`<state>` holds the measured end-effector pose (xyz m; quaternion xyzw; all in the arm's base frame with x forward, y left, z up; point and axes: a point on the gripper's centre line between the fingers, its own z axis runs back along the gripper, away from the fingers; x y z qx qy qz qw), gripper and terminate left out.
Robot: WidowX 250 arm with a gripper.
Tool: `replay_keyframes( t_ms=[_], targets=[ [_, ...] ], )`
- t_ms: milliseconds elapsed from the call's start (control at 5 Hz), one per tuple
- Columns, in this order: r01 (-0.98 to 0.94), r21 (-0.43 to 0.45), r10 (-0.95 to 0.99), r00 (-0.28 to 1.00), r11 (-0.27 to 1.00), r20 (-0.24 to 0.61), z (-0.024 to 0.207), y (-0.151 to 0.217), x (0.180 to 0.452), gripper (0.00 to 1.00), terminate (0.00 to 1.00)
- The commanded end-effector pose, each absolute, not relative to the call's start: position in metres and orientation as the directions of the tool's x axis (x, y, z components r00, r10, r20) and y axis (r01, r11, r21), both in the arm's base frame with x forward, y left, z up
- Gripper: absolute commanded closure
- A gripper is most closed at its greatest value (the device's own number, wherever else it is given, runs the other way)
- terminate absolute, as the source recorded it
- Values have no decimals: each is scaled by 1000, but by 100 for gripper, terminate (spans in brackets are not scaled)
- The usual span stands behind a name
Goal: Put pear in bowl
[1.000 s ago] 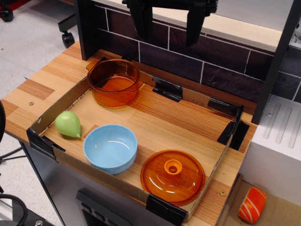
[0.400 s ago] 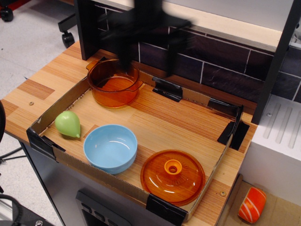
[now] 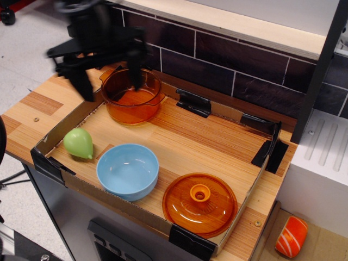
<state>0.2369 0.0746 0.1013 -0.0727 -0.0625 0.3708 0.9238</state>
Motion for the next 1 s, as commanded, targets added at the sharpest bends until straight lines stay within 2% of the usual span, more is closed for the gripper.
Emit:
replay_keyframes(
  t_ms=[0,800],
  targets=[
    [-784,-150,798,587,602,138,92,97,216,0,0],
    [-847,-48,840,517,530,163,50,120,216,0,0]
  ],
)
